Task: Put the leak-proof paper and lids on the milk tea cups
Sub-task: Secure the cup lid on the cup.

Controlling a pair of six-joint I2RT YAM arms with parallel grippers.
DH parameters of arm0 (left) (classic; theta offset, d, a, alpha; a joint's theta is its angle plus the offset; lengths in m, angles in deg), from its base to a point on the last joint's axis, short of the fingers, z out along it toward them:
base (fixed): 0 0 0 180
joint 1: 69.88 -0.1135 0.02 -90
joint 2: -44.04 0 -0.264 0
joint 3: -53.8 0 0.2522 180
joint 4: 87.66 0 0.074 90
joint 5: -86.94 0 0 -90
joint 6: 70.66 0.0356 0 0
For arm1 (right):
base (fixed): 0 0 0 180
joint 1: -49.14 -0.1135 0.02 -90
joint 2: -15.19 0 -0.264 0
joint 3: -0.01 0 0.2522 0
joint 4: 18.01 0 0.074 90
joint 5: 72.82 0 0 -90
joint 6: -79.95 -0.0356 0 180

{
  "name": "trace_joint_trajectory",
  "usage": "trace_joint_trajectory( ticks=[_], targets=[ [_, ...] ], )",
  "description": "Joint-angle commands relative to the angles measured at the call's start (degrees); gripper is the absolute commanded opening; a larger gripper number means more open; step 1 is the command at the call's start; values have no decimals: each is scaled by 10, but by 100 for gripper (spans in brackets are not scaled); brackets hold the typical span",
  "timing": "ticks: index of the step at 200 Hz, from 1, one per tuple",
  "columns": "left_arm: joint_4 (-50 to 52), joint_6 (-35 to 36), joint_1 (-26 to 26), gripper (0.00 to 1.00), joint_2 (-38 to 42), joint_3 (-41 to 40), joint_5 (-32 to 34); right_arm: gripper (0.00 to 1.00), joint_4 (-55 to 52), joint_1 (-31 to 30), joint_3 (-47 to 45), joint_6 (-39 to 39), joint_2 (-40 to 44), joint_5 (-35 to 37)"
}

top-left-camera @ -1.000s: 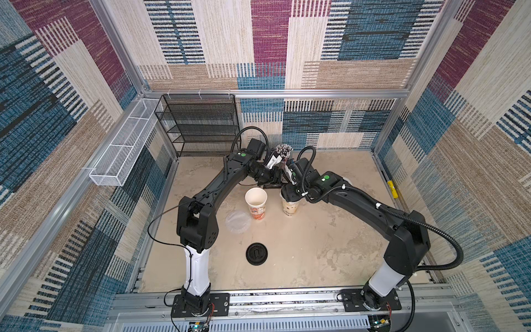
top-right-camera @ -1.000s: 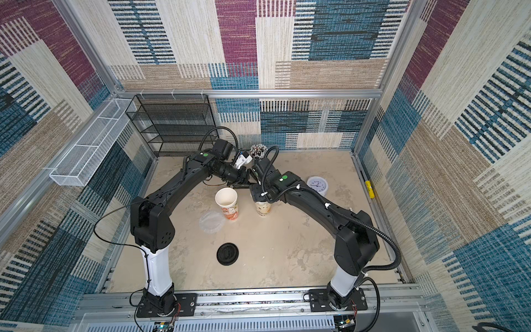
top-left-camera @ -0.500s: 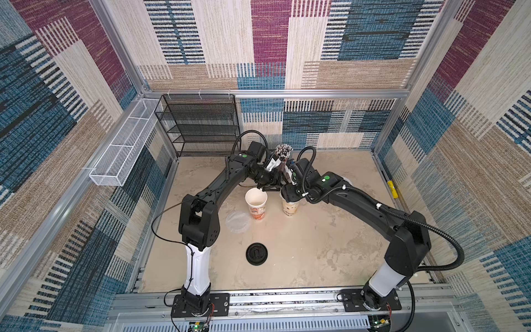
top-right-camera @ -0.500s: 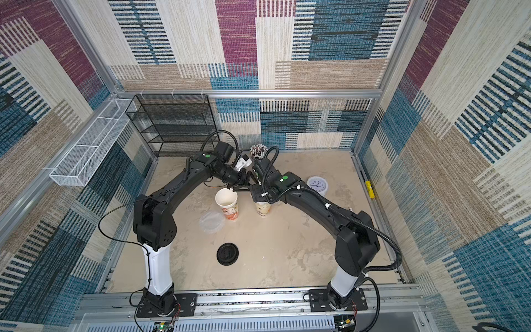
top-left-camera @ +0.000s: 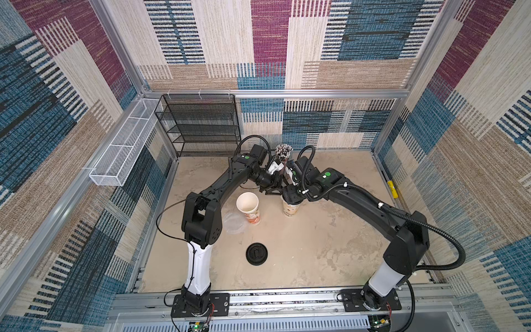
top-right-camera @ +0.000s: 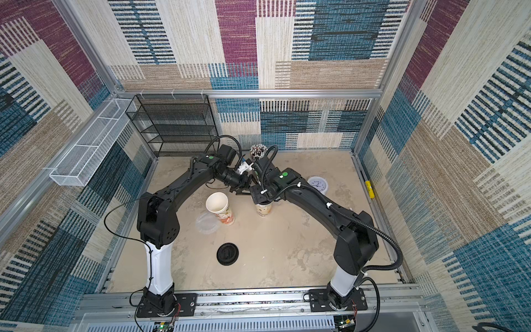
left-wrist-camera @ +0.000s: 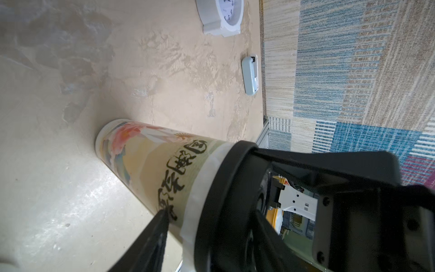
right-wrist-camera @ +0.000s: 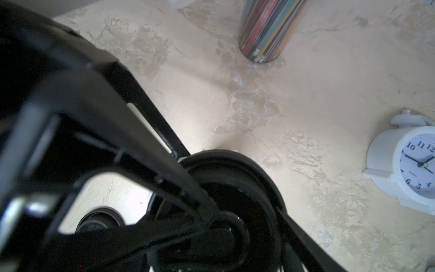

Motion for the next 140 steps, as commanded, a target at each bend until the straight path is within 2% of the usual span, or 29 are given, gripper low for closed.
trace_joint_trajectory(
  ticks=[1, 67, 95, 115, 140],
  targets=[
    [90, 41, 2, 58, -17, 5, 72, 85, -59, 0, 24, -14, -7, -9],
    [93, 35, 2, 55, -28, 19, 87, 91, -68, 8, 86, -13, -3, -9],
    [94, 33, 2, 55, -33, 24, 90, 91, -84, 19, 112, -44, 21, -33],
    [94, 33, 3, 55, -34, 24, 90, 81, -70, 40, 72, -103, 70, -82],
    [94, 32, 2, 54, -35, 26, 91, 64, -9, 76, -50, -182, 150, -156]
  ],
)
